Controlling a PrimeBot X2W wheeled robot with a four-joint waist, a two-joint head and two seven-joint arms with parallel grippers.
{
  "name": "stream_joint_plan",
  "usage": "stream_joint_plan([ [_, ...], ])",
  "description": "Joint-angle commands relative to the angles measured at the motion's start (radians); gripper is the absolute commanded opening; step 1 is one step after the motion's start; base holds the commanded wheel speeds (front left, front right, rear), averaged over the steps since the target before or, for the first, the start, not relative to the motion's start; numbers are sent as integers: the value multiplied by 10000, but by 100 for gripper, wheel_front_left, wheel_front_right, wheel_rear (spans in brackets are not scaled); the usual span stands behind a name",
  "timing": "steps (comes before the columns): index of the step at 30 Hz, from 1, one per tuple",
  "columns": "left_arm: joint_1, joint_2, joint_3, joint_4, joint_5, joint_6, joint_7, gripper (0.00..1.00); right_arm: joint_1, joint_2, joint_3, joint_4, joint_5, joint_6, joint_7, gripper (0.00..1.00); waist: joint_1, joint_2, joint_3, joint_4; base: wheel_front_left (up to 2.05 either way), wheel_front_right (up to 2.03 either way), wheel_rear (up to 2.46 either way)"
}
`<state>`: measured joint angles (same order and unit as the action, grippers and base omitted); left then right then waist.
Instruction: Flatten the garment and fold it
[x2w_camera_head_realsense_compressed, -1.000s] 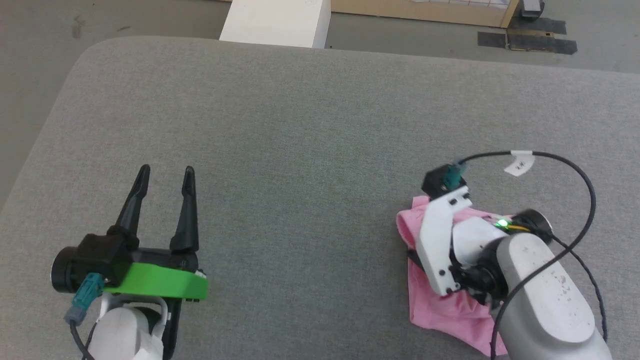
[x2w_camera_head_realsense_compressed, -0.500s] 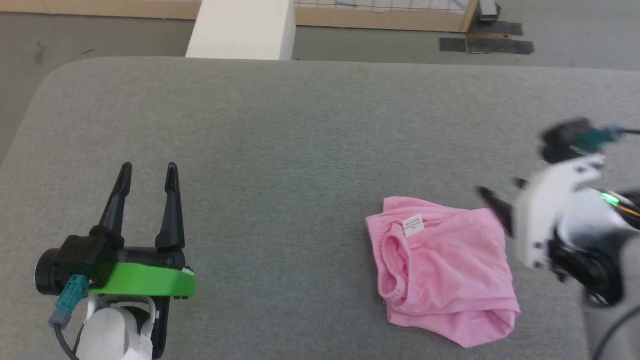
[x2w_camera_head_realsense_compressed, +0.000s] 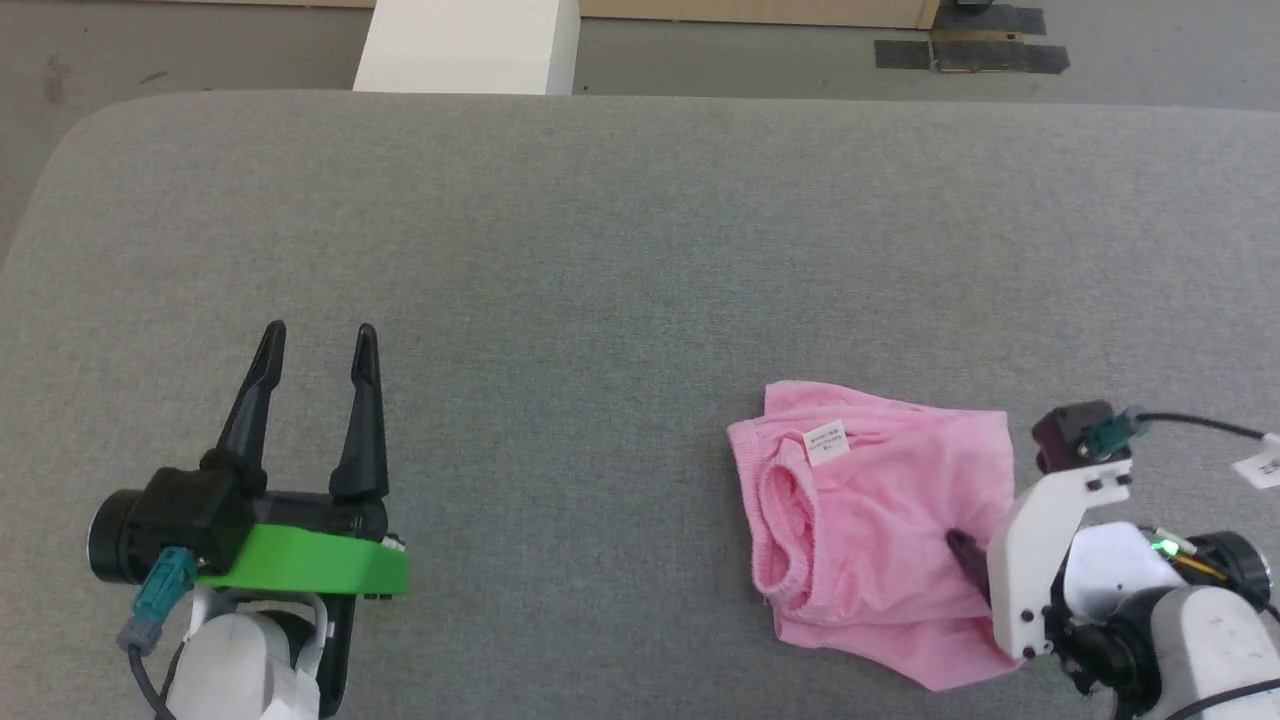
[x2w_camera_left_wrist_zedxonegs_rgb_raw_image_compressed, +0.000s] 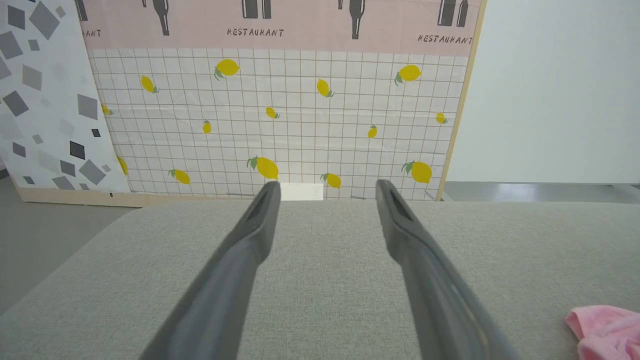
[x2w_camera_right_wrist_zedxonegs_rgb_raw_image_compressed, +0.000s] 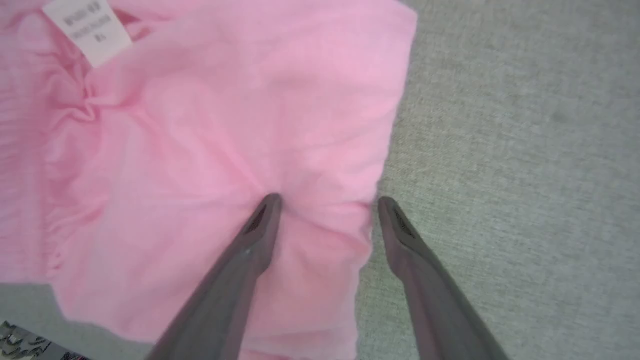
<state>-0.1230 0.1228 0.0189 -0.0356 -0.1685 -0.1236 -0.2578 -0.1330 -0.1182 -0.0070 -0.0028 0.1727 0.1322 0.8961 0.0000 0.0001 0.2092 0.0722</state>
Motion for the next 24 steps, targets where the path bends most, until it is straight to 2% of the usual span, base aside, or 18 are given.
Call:
stream_joint_plan([
  [1, -23, 20, -30, 35, -21, -70, -40, 100, 70, -45, 75, 301, -128, -15, -140, 100, 0, -1, 32, 60, 0, 0, 0],
  [5, -11, 48, -51, 67, -43, -70, -40, 100, -36, -246, -14, 1025, -291, -15, -374, 100, 0, -1, 28, 112, 0, 0, 0],
  [6, -10, 57, -52, 76, -43, -70, -40, 100, -72, -296, -64, 1152, -293, -15, -398, 86, 0, -1, 21, 115, 0, 0, 0],
  [7, -3, 71, -45, 78, -43, -70, -40, 100, -125, -377, -63, 1282, -261, -15, -432, 27, 0, -1, 15, 104, 0, 0, 0],
  [8, 6, 81, -31, 74, -44, -70, -40, 100, -177, -445, -61, 1364, -216, -15, -470, 0, 0, -1, 15, 86, 0, 0, 0],
  [14, 122, 110, 139, -82, -52, -70, -40, 100, -790, -1066, 245, 1449, 116, -15, -616, 0, 0, -1, 120, -443, 0, 0, 0],
  [24, 122, 188, 646, -728, 34, -60, -40, 100, -2703, -2866, 1632, 1732, 823, -15, -588, 0, 0, -1, 1081, -2716, 0, 0, 0],
])
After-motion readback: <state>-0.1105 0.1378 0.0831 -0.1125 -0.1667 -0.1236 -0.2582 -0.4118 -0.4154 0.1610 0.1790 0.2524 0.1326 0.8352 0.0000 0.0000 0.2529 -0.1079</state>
